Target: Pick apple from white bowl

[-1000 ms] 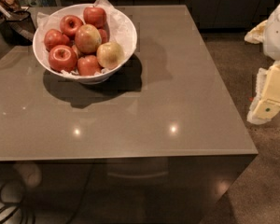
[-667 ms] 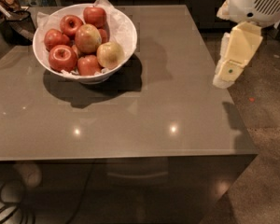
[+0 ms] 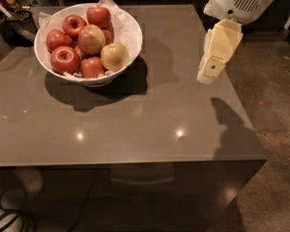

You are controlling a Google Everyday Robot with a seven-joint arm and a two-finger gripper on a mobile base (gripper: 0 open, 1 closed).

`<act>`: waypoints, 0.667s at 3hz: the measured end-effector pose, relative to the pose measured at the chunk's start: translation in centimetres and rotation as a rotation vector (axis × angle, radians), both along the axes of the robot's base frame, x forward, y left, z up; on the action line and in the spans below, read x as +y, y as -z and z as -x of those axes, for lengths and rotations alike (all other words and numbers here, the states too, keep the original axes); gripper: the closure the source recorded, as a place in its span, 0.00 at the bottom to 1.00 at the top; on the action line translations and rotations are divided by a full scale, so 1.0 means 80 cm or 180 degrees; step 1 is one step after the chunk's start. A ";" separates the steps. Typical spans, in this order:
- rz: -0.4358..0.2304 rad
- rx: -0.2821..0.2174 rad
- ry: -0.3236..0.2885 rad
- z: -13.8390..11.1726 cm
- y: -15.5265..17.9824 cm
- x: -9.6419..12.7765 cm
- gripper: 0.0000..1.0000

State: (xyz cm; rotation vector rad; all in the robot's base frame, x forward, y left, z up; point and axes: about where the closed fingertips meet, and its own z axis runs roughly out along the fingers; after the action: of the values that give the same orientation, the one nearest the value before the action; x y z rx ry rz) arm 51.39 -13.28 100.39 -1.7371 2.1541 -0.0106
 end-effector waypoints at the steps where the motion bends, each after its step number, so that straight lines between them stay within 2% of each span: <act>1: 0.0049 0.0038 -0.0078 -0.038 0.006 0.045 0.00; 2: 0.0024 -0.0007 -0.0122 -0.044 0.004 0.057 0.00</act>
Offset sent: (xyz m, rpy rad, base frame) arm 0.0268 0.0312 -0.0042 -0.0133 0.0104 0.0204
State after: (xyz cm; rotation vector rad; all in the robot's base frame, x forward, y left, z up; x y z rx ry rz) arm 54.89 -8.71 100.04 -1.7814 2.1213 -0.0107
